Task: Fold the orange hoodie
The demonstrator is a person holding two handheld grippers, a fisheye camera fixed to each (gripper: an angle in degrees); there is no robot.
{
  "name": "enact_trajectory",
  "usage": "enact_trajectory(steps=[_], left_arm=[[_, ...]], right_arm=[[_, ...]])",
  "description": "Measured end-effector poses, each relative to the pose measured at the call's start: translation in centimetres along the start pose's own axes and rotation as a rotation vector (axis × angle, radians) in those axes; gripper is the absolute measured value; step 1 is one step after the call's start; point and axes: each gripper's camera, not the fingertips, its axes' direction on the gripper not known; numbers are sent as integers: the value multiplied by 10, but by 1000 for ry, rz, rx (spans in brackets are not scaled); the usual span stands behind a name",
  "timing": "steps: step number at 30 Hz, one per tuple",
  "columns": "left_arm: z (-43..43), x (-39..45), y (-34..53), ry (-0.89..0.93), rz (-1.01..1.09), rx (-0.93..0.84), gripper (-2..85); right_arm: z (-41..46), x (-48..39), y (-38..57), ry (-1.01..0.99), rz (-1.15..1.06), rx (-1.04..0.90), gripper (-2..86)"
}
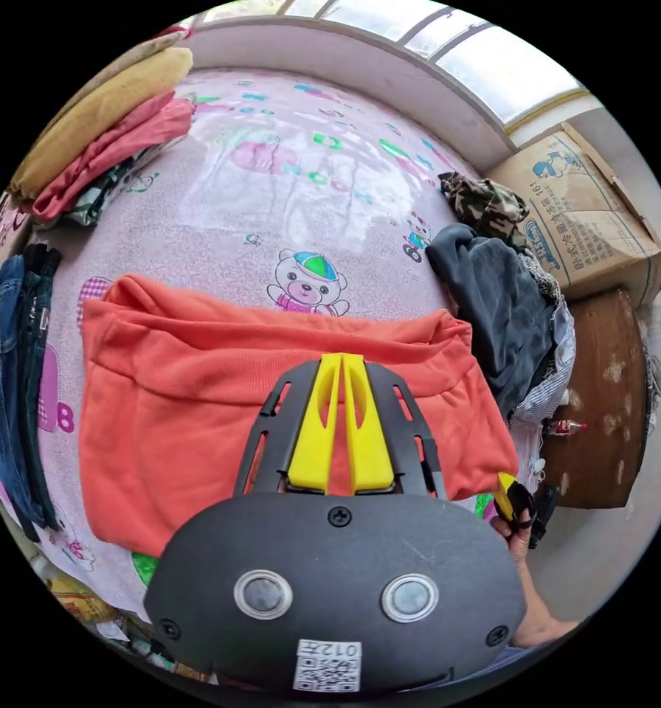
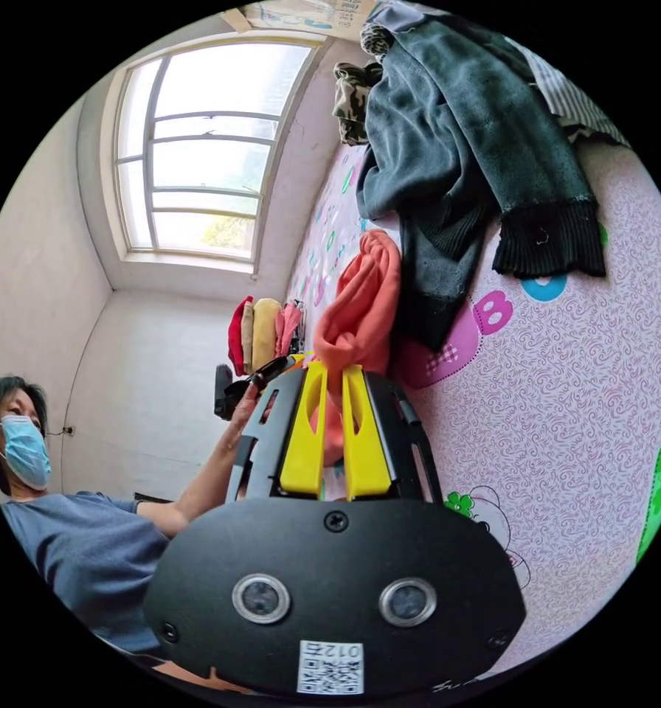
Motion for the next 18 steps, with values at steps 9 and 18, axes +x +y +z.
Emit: enact_trajectory(steps=[9, 18], left_arm=[[33, -57, 75, 89, -4, -195, -1], [-80, -132, 112, 291, -46, 100, 0]], right_arm=[[64, -82, -3, 2, -131, -38, 22], [199, -276, 16, 29, -618, -217, 23]])
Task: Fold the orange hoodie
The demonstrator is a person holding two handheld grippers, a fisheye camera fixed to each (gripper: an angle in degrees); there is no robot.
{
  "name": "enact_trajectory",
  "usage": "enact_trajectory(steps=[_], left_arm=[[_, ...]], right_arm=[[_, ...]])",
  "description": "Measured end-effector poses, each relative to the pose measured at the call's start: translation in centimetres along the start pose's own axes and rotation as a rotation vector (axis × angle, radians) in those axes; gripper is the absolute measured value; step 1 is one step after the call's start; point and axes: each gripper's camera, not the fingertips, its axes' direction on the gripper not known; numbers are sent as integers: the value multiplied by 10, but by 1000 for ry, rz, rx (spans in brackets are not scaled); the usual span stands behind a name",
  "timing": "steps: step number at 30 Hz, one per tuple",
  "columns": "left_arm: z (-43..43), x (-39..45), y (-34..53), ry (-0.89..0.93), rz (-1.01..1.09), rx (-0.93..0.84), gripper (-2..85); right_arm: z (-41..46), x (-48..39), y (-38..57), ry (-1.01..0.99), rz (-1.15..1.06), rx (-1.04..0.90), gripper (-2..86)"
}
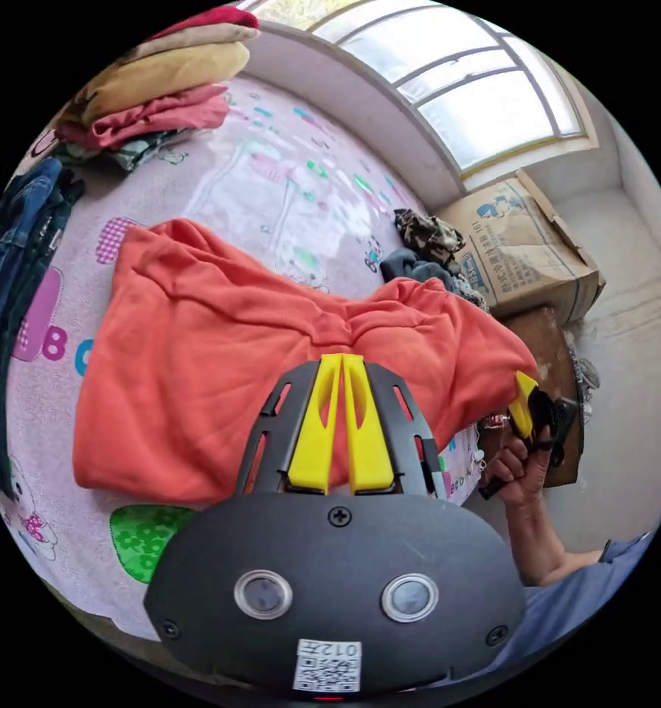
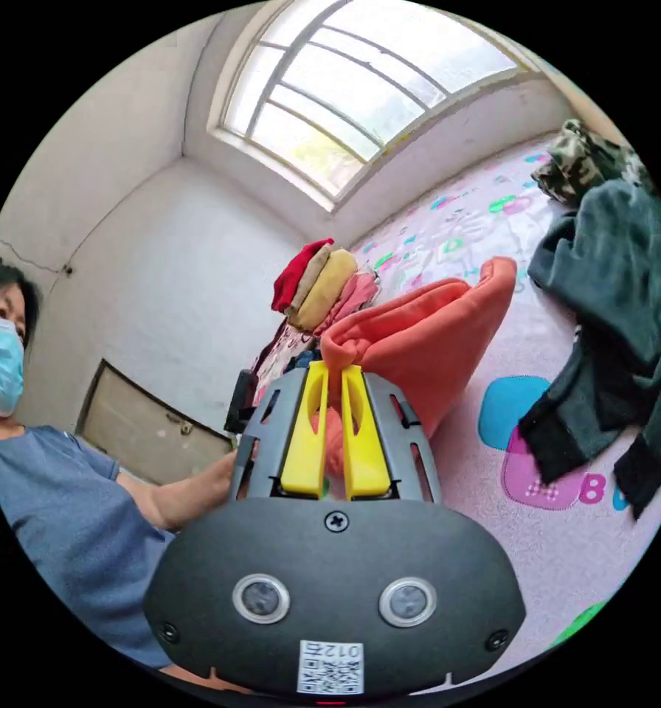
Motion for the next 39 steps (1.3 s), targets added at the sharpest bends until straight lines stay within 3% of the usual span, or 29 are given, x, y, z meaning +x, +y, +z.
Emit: enact_trajectory(steps=[4, 8, 16, 18, 21, 24, 30, 33, 34, 35, 39], left_arm=[[-76, -63, 47, 18, -155, 135, 2], [-160, -103, 101, -129, -255, 313, 2], [-207, -102, 93, -242, -83, 270, 3], [-201, -91, 74, -251, -3, 230, 3], [-193, -69, 41, -300, 108, 211, 3], [-181, -54, 14, -236, 191, 175, 3], [-138, -23, 20, -182, 260, 123, 2], [-92, -3, 50, -230, 358, 16, 1], [-78, 1, 64, -341, 372, -1, 1], [-70, 2, 79, -425, 393, -5, 1], [-68, -10, 113, -475, 406, 55, 0]], right_arm=[[130, -114, -27, -11, -343, -274, 23], [269, -166, -8, -98, -436, -487, 25], [434, -191, 29, 57, -511, -770, 52], [433, -209, 26, 26, -566, -761, 70], [398, -247, 21, 22, -732, -615, 90], [346, -268, 20, -11, -826, -475, 86], [238, -185, -70, 219, -503, -113, 28], [254, -124, -127, 307, -386, -99, 17], [270, -105, -143, 292, -358, -110, 15], [290, -90, -155, 289, -340, -138, 12], [358, -44, -167, 310, -252, -274, 7]])
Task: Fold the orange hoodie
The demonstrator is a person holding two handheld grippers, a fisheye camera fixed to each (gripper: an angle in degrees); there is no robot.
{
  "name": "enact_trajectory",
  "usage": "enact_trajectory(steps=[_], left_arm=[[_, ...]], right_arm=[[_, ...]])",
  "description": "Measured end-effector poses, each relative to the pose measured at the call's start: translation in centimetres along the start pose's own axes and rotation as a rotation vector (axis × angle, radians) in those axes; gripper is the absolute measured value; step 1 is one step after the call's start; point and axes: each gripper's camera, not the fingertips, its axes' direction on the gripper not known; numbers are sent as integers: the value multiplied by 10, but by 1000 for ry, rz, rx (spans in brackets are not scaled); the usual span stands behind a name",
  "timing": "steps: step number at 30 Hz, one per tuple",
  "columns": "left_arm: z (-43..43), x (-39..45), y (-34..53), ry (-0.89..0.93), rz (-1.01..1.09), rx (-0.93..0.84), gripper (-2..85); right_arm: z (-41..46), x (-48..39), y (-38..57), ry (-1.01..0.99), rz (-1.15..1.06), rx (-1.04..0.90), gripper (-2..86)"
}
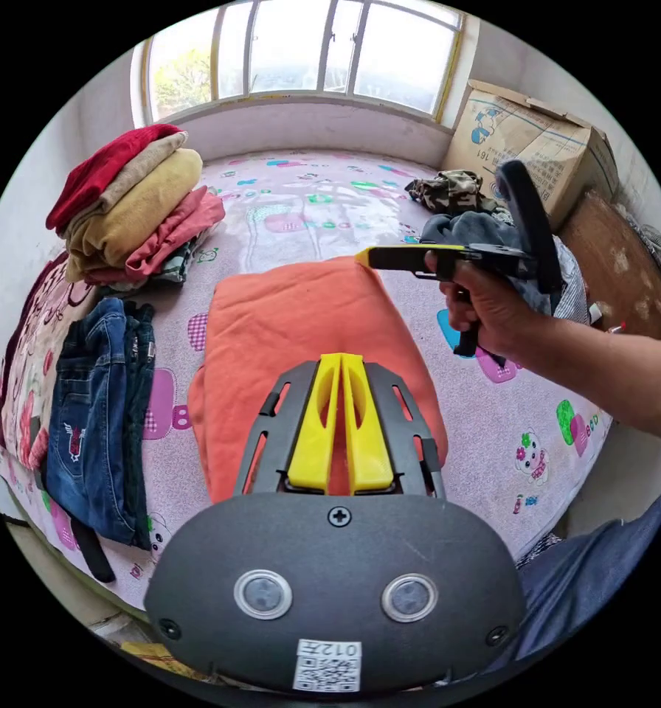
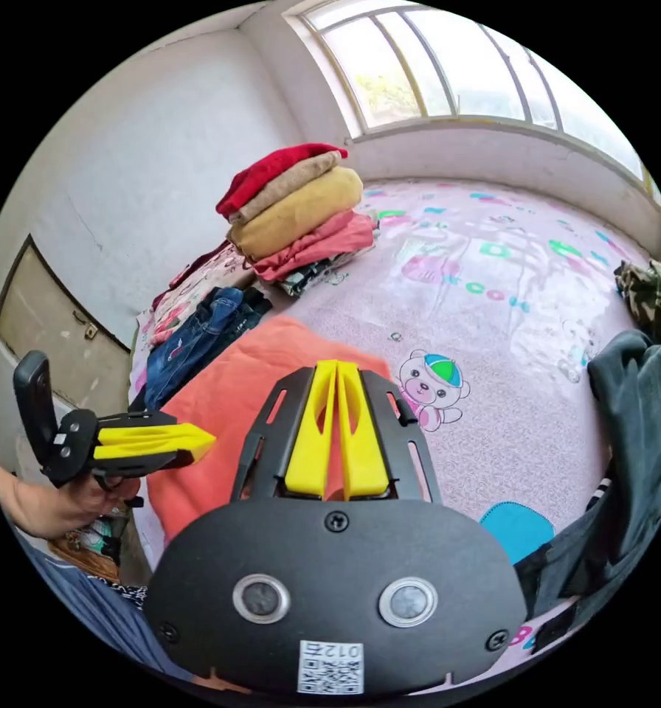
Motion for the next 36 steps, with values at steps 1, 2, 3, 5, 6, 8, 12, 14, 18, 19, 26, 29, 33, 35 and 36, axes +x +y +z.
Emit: enact_trajectory(steps=[1, 2, 3, 5, 6, 8, 12, 14, 18, 19, 26, 29, 33, 35, 36], left_arm=[[7, -4, 9, -9, 0, -7, 0], [19, -11, 18, 3, -18, -20, -1], [25, -15, 23, 18, -30, -20, -1], [39, -39, 43, 139, -145, 43, -2], [40, -45, 46, 181, -171, 55, -2], [43, -60, 55, 312, -244, 67, -2], [5, -51, 50, 300, -192, 121, -2], [-43, -42, 52, 248, -156, 249, -2], [-74, -29, 56, 170, -96, 225, -2], [-67, -23, 57, 141, -73, 139, -2], [18, -5, 93, 48, -55, -218, -2], [31, 2, 107, 57, -83, -222, -2], [29, 12, 110, 112, -122, -219, -2], [8, 21, 109, 145, -152, -165, -1], [0, 26, 109, 138, -150, -141, -1]], right_arm=[[22, 6, 0, -21, 11, -39, 6], [46, 10, -2, -31, 35, -125, 5], [56, 12, -2, -34, 47, -150, 4], [66, 18, -13, -53, 100, -158, 2], [66, 18, -17, -55, 99, -171, 2], [59, 20, -29, -78, 87, -197, 1], [-6, 23, -34, -162, 118, -25, 1], [-67, 0, -22, -175, 39, 123, 2], [-113, -58, 15, -276, -127, 139, 3], [-109, -81, 29, -284, -181, 79, 4], [-15, -173, 86, -126, -368, -279, 0], [1, -197, 81, -124, -409, -349, -1], [-9, -207, 67, -161, -352, -374, -1], [-48, -209, 59, -209, -262, -264, 0], [-61, -211, 59, -211, -258, -218, 0]])
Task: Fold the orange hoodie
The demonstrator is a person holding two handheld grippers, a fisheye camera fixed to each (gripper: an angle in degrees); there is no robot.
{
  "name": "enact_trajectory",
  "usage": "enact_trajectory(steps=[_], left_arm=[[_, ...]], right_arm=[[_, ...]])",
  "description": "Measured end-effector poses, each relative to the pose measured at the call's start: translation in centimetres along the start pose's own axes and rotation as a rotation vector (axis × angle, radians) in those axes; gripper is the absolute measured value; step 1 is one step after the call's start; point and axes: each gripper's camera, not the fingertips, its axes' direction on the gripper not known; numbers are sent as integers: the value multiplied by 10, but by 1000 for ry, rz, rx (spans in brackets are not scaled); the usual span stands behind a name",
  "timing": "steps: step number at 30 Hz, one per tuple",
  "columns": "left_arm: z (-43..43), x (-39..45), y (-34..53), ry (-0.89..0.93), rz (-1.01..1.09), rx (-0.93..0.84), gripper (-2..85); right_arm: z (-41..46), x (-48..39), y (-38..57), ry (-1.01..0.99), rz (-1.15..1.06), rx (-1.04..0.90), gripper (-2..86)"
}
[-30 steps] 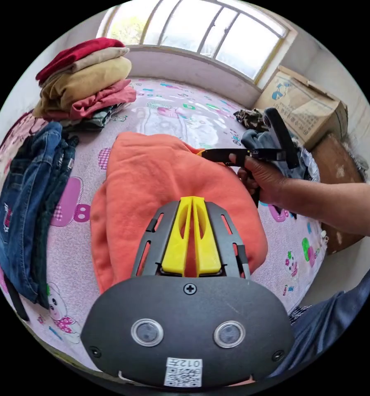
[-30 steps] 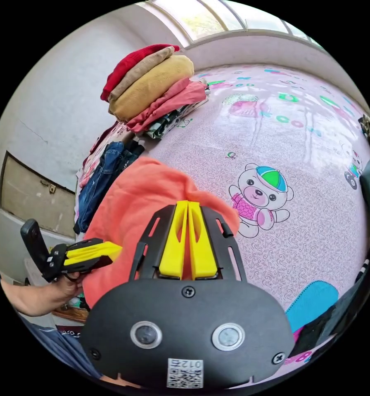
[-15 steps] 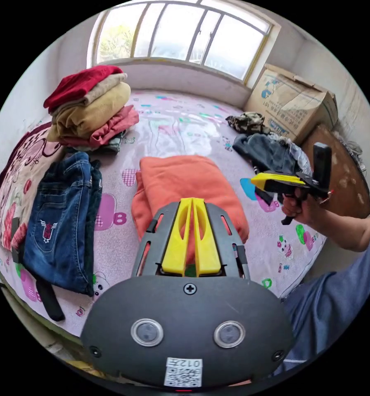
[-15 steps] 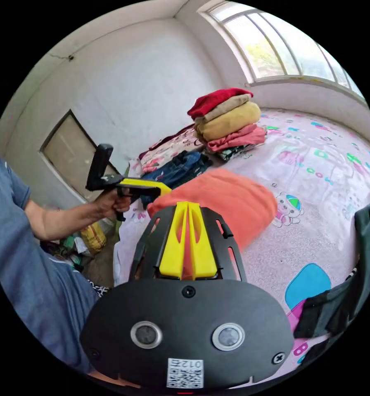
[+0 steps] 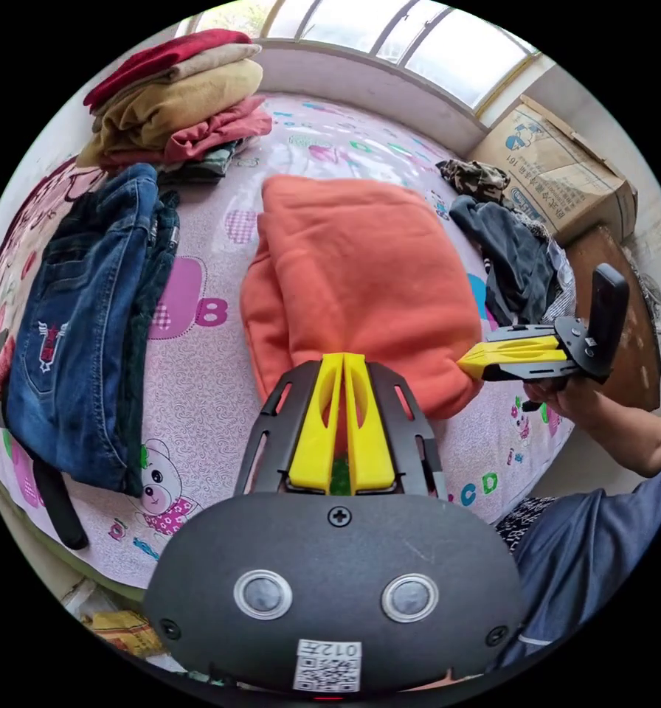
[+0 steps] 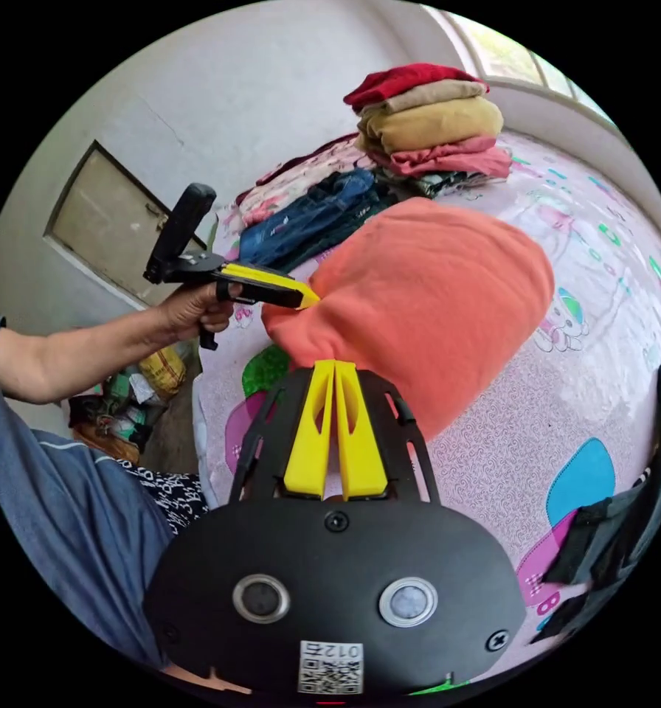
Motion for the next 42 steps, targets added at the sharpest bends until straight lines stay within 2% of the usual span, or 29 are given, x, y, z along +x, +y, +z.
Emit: enact_trajectory(steps=[2, 6, 9, 11, 13, 16, 19, 23, 26, 30, 32, 38, 42], left_arm=[[-30, 34, 8, -66, 49, 90, 0], [-45, 96, 29, -125, 235, 90, 7], [-40, 140, 59, -369, 372, 67, 33], [-28, 176, 87, -620, 536, 83, 79], [-14, 198, 102, -710, 640, 75, 107], [6, 223, 110, -747, 731, 53, 126], [30, 245, 109, -819, 827, 36, 130], [69, 263, 115, -944, 997, -73, 115], [81, 268, 125, -1117, 1049, -19, 81], [69, 272, 121, -1014, 1012, -7, 57], [62, 270, 117, -928, 986, -5, 50], [91, 271, 132, -957, 1162, -72, 46], [112, 265, 140, -950, 1196, -124, 45]], right_arm=[[-34, -21, 14, -3, 5, 88, 3], [-37, -53, 34, 56, 8, 40, 11], [-25, -95, 40, 215, -44, -17, 29], [-14, -141, 42, 359, -156, -49, 69], [0, -171, 43, 422, -230, -95, 97], [21, -206, 45, 499, -286, -132, 114], [43, -231, 44, 558, -307, -169, 118], [67, -269, 42, 689, -356, -184, 98], [84, -295, 45, 800, -422, -209, 73], [66, -306, 46, 723, -434, -188, 41], [59, -314, 54, 692, -531, -202, 27], [68, -332, 66, 661, -748, -280, 11], [76, -334, 64, 622, -731, -307, 11]])
